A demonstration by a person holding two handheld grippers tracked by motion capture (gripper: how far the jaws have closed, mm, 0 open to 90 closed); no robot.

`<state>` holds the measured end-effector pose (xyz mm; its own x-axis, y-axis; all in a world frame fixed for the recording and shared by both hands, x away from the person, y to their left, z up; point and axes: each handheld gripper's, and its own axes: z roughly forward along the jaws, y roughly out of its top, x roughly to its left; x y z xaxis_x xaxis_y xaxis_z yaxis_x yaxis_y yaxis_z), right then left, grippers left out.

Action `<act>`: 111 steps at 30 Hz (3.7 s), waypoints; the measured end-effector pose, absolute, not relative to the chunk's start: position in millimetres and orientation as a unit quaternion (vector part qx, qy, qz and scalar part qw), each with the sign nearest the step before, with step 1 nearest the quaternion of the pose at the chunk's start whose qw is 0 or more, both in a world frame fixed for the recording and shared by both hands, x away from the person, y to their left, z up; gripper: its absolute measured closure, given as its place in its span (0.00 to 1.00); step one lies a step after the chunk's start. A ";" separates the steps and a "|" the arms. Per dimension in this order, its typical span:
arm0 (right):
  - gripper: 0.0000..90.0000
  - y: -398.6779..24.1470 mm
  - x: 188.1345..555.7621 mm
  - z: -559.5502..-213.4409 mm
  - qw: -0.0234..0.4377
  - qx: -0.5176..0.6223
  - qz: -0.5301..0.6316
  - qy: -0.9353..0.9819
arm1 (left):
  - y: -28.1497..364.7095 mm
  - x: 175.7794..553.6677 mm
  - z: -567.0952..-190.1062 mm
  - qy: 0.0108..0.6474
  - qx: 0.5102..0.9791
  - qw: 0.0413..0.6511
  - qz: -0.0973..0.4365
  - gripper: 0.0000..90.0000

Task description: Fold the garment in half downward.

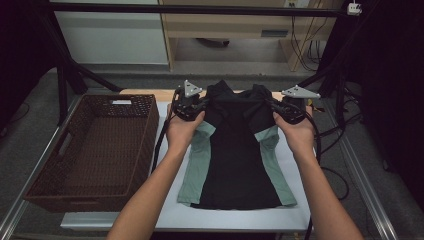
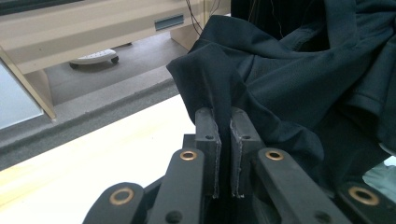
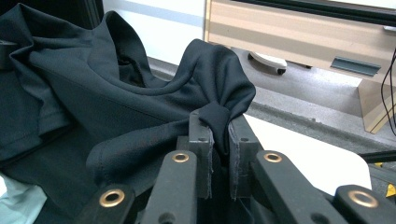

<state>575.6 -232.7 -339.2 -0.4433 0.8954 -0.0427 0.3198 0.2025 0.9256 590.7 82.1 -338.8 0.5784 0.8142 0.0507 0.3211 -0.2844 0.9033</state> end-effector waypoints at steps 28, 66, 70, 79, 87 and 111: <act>0.92 -230.8 576.0 -376.7 0.297 0.440 0.443 0.722 | 79.6 580.5 -375.3 0.373 0.769 0.451 0.256 0.93; 0.92 -230.2 570.3 -396.5 0.282 0.444 0.445 0.725 | 82.6 565.9 -388.4 0.372 0.769 0.458 0.245 0.93; 0.92 -229.3 568.5 -397.5 0.281 0.443 0.449 0.723 | 81.7 562.5 -388.2 0.375 0.767 0.461 0.242 0.93; 0.92 -228.5 562.5 -403.2 0.275 0.441 0.455 0.723 | 83.8 553.5 -396.4 0.391 0.755 0.472 0.232 0.93; 0.92 -223.6 553.0 -414.8 0.270 0.432 0.460 0.728 | 86.1 532.4 -416.1 0.399 0.739 0.491 0.230 0.93; 0.91 -217.9 511.5 -442.8 0.265 0.413 0.460 0.740 | 97.3 493.2 -450.5 0.372 0.760 0.491 0.208 0.93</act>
